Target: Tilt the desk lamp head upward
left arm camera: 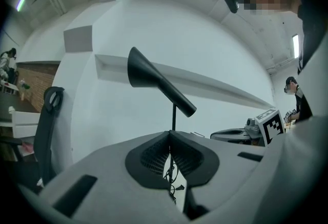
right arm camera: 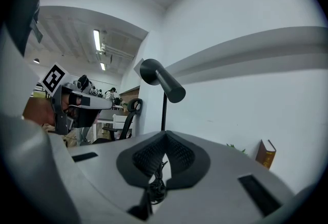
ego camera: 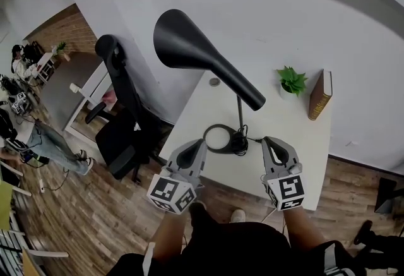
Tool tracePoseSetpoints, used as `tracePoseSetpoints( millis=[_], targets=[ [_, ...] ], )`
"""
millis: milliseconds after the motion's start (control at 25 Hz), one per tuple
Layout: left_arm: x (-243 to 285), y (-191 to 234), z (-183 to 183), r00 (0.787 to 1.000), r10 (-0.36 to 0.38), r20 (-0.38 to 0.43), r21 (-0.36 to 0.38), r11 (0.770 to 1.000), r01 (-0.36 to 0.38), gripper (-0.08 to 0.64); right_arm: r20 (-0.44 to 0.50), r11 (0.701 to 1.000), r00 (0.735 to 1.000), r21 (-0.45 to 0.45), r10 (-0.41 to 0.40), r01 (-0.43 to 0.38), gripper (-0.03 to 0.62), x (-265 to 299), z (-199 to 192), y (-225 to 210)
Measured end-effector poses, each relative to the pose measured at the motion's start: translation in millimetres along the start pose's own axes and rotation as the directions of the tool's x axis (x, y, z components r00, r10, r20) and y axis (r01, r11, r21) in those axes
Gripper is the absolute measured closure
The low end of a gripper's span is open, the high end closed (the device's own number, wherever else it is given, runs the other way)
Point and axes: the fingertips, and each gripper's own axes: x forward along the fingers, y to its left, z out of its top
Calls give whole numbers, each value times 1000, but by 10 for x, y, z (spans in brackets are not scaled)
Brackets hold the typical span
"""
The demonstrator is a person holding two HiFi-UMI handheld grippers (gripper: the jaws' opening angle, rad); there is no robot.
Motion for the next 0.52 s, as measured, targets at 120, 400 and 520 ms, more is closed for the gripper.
tracePoseSetpoints(
  millis=[120, 400, 520],
  targets=[
    [-14, 8, -27, 1000, 9, 7, -13, 1000, -9, 552, 5, 1000, 1000, -5, -3, 3, 592, -3, 4, 17],
    [-59, 55, 22, 998, 7, 60, -81, 997, -2, 552, 14, 1000, 1000, -3, -8, 8, 592, -21, 44, 25],
    [-45, 12, 32, 998, -6, 58, -65, 998, 10, 552, 21, 1000, 1000, -12, -11, 11, 592, -29, 77, 2]
  ],
)
